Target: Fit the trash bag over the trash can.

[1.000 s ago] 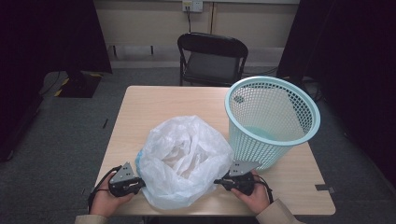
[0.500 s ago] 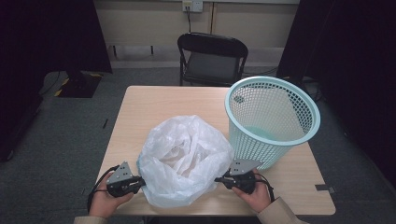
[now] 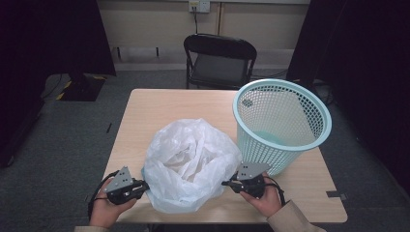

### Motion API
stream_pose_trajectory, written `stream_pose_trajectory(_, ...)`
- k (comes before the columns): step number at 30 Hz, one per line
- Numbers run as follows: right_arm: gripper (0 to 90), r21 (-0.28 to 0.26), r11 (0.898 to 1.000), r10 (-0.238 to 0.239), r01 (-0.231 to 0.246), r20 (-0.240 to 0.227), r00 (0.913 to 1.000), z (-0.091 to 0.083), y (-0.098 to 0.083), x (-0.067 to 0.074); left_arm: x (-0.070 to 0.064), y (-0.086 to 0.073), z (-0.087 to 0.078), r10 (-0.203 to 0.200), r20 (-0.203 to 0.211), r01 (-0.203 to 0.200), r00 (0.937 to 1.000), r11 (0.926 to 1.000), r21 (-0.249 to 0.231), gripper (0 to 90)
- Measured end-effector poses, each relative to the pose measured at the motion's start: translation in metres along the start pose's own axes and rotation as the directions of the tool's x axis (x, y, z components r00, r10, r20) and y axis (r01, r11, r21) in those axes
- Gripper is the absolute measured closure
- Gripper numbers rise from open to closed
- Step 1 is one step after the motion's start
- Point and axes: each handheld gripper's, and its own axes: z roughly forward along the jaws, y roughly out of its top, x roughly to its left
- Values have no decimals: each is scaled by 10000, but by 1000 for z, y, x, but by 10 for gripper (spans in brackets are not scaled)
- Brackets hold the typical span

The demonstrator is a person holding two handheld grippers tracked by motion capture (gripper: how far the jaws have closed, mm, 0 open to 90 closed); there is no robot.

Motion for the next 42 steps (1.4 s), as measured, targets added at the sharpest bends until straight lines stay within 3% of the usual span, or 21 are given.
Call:
stream_pose_trajectory(8,880,-105,9989,-452,453,50,9990,-6,19,1,2,7,-14,9,-379,-32,9993,9981,-610,878)
stream_pose_trajectory(26,889,-264,9922,-1200,1215,529,9914,-21,52,-1,-2,31,-22,308,-418,-368,9986,9882,-1489,882)
stream_pose_trajectory(42,889,-401,9868,-1539,1568,667,9858,-33,75,-2,-1,50,-33,410,-535,-495,9977,9845,-1683,881)
